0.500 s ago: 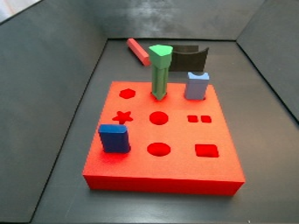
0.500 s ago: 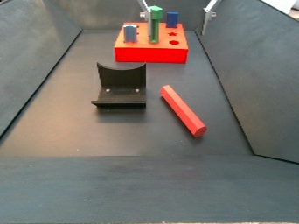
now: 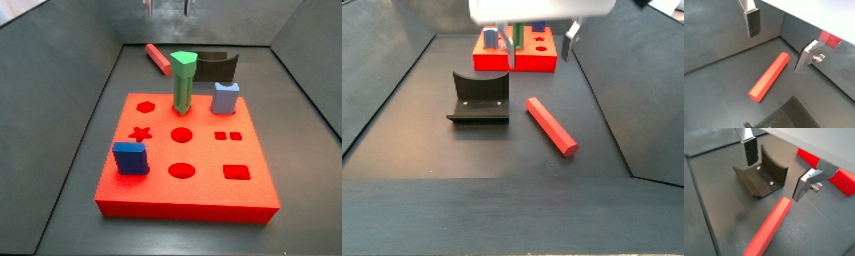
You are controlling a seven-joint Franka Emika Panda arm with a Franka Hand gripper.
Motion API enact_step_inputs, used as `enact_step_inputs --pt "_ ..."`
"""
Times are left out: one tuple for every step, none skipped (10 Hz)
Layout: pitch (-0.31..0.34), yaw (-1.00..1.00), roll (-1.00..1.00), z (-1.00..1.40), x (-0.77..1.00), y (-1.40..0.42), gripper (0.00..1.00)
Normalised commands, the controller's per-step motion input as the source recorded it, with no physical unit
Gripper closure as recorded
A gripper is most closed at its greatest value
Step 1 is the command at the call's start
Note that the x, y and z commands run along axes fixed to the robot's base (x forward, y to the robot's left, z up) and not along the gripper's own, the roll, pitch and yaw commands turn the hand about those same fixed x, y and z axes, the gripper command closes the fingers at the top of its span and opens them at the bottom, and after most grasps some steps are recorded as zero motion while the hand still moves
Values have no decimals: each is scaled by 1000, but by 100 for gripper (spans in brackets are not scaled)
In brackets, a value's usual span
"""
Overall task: Pick up the hexagon object. Move up. Place the hexagon object on the fixture. Regrasp the hexagon object. Move to above the board. Insert the hexagon object.
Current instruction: Pick up the hexagon object.
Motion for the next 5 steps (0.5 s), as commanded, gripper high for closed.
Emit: enact_step_inputs --pt "0 451 0 -1000 -203 -309 0" --pt "0 369 -9 -1000 -274 -331 0" --pt "0 243 -17 -1000 -180 -289 0" --pt "0 234 -36 -1000 -97 -240 0" --pt "-19 206 -83 -974 0 0 0"
